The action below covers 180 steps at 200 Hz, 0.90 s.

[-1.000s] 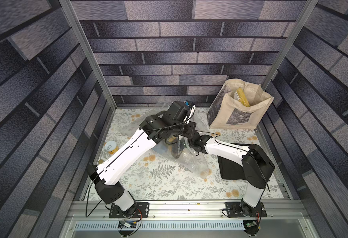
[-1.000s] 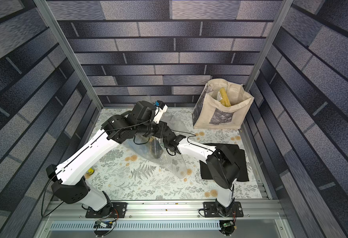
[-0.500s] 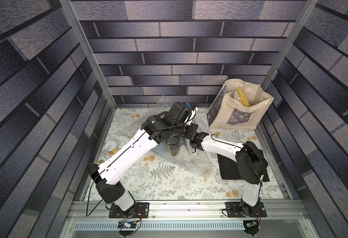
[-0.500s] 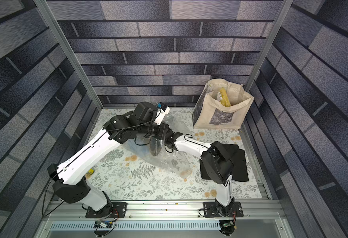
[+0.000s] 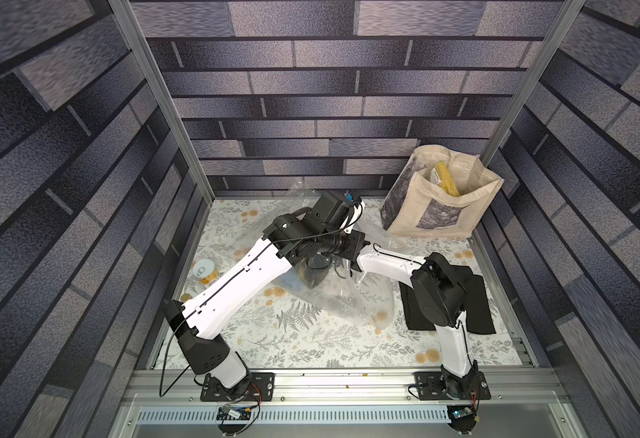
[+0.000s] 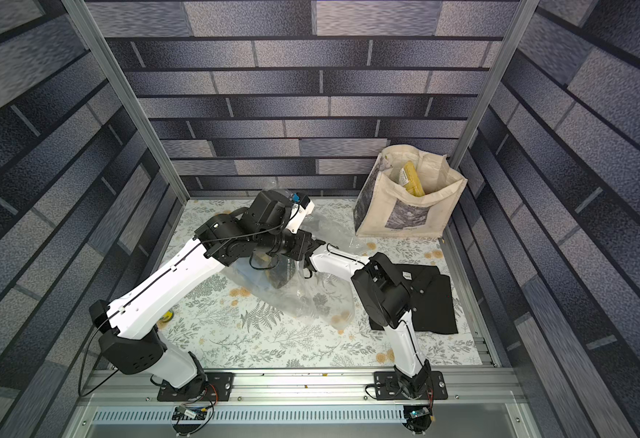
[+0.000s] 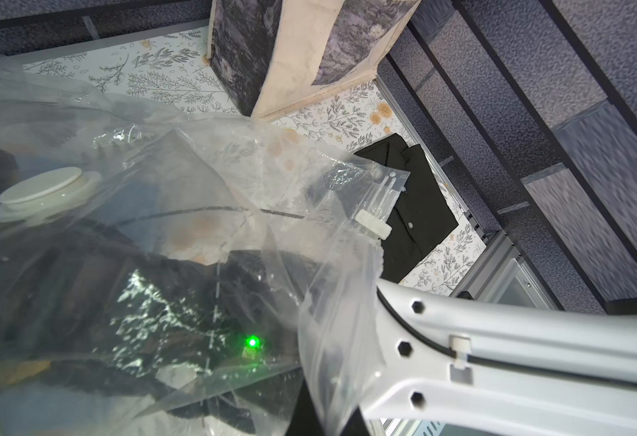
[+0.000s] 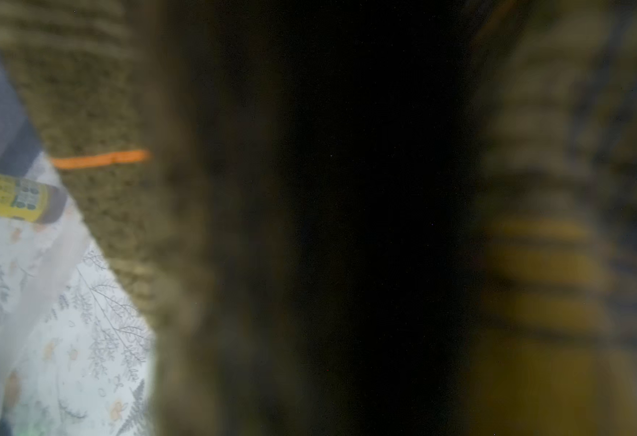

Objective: Place the folded shirt into the vacuum bag
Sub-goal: Place the shirt in the vacuum bag.

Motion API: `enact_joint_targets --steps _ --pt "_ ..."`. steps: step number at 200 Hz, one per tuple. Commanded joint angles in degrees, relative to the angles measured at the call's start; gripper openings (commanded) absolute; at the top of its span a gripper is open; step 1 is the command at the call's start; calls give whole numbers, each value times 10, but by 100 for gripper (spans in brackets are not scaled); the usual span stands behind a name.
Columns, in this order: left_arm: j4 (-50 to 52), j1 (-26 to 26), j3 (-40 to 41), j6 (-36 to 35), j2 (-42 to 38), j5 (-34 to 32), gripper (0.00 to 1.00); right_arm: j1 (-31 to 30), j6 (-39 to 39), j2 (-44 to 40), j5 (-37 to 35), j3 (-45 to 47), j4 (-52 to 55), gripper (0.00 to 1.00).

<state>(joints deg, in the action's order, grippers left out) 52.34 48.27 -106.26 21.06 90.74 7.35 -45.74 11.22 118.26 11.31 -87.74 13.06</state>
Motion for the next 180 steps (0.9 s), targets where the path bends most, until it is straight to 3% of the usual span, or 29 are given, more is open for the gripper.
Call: enact_joint_targets --steps 1,34,68,93,118,145,180 --pt "-11 -14 18 3 -31 -1 4 11 16 -50 28 -2 86 95" --pt "-18 -25 40 5 -43 1 4 19 74 -90 38 34 87 100" --pt "-17 -28 46 4 -50 2 4 41 204 -134 53 104 22 100" --pt "-24 -28 56 7 -52 6 4 46 268 -140 12 119 24 98" --pt "-39 -26 68 15 -50 13 4 45 350 -136 -25 174 -54 93" --pt "-46 -20 69 18 -41 18 4 45 401 -126 -61 210 -144 77" --pt "-46 -12 59 17 -25 26 4 45 368 -109 -66 198 -199 24"
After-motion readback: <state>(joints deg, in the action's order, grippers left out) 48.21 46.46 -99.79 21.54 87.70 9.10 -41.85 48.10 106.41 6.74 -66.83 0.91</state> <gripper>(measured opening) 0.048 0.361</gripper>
